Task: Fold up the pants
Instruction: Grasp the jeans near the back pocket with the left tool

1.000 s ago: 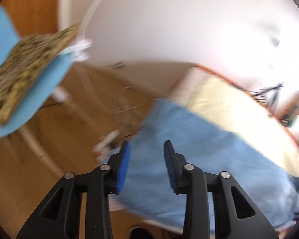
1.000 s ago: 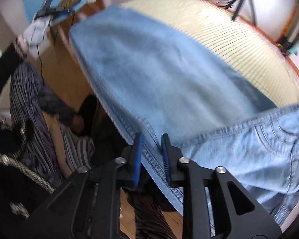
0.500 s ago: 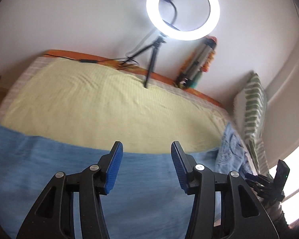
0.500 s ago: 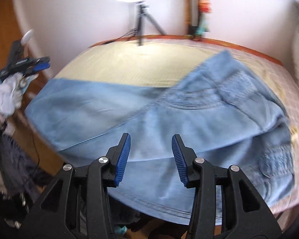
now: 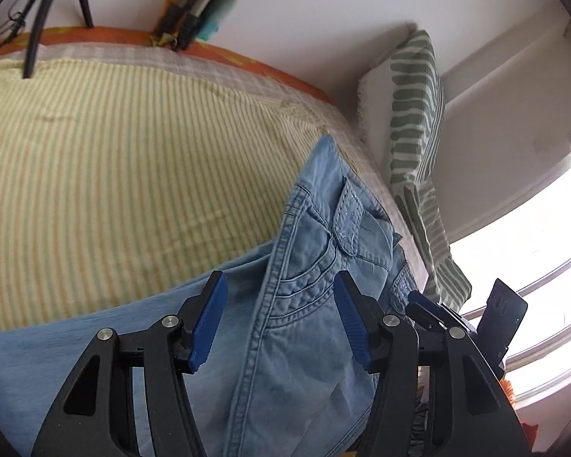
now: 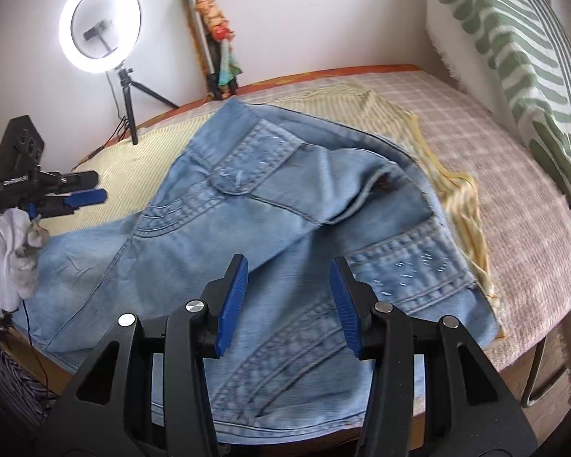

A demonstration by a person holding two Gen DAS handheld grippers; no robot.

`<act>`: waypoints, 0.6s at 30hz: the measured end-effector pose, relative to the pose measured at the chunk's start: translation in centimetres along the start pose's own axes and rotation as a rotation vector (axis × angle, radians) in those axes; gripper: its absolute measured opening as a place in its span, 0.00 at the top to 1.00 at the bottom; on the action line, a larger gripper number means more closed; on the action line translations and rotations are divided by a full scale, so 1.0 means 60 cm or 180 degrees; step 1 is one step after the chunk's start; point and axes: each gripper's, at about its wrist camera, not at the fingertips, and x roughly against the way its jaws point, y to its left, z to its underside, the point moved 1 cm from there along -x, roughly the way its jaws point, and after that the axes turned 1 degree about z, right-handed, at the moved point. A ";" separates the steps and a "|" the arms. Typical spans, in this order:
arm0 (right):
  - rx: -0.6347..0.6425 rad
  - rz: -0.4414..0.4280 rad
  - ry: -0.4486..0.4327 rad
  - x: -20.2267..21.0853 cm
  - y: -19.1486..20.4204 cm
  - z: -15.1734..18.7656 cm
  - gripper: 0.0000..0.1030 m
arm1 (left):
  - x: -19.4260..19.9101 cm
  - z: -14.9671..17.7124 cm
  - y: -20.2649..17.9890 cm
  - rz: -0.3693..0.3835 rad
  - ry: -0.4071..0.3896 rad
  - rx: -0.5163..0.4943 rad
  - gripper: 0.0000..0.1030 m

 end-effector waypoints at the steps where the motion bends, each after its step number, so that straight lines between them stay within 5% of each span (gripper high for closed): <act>1: -0.0041 0.0002 -0.0012 0.001 -0.010 0.000 0.55 | -0.016 -0.003 -0.003 -0.0003 0.0051 0.0012 0.45; 6: -0.0258 -0.0024 -0.0051 0.002 -0.048 -0.001 0.55 | -0.069 -0.013 -0.004 -0.0191 0.0191 0.0027 0.45; 11: -0.0587 -0.0026 -0.0136 0.009 -0.090 -0.007 0.55 | -0.086 -0.010 -0.026 -0.0032 0.0104 0.0019 0.50; 15: -0.0783 -0.0122 -0.0212 0.021 -0.110 -0.010 0.55 | -0.089 -0.008 -0.058 -0.0136 0.0075 -0.0297 0.93; 18: -0.0880 -0.0156 -0.0252 0.028 -0.118 -0.011 0.54 | -0.071 -0.010 -0.084 0.0005 -0.0048 -0.0398 0.95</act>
